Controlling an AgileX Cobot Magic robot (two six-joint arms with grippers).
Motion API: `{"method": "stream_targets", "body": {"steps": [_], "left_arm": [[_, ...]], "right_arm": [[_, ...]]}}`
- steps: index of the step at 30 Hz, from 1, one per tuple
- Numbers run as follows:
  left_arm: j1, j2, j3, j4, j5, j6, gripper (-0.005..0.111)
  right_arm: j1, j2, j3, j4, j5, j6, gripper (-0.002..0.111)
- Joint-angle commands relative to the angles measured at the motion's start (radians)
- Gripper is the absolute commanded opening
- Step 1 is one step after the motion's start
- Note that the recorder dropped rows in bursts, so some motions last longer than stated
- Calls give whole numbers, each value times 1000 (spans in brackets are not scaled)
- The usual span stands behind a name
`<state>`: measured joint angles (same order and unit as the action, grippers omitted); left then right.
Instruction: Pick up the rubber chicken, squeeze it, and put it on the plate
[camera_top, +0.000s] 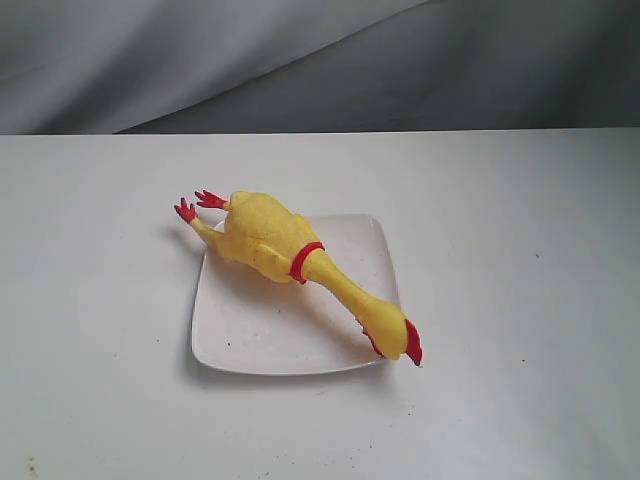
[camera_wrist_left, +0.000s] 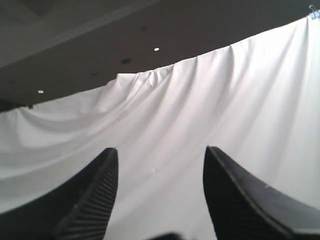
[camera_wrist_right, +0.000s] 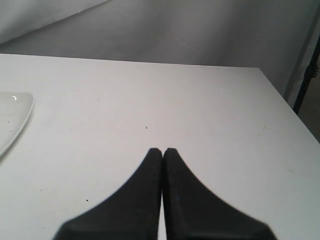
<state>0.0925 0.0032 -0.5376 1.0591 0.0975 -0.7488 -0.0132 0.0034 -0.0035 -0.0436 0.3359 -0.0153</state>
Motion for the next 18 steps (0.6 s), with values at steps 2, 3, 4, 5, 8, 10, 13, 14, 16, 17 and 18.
{"method": "stream_targets", "body": {"steps": [2, 3, 4, 5, 8, 10, 13, 14, 16, 17, 18], "left_arm": [[2, -3, 14, -263, 36, -12, 50], [2, -3, 24, -280, 26, -12, 50], [2, -3, 41, -297, 16, -8, 50], [2, -3, 60, -311, 12, -2, 50], [2, -3, 118, -424, 12, 83, 50], [2, -3, 160, -590, 15, 253, 50], [2, -3, 214, -832, 15, 516, 50], [2, -3, 229, -874, 15, 572, 50], [2, -3, 266, -916, 15, 608, 50], [2, -3, 283, -916, 15, 610, 50], [2, -3, 301, -916, 15, 615, 50]], "right_arm": [[-9, -3, 3, 6, -2, -2, 0], [-9, -3, 3, 6, -2, -2, 0], [-9, -3, 3, 6, -2, -2, 0], [-9, -3, 3, 6, -2, -2, 0], [-9, -3, 3, 6, -2, -2, 0], [-9, -3, 3, 6, -2, -2, 0], [-9, -3, 3, 6, -2, -2, 0], [-9, -3, 3, 6, -2, -2, 0], [-9, -3, 3, 6, -2, -2, 0], [-9, -3, 3, 6, -2, -2, 0], [-9, -3, 3, 6, -2, -2, 0]]}}
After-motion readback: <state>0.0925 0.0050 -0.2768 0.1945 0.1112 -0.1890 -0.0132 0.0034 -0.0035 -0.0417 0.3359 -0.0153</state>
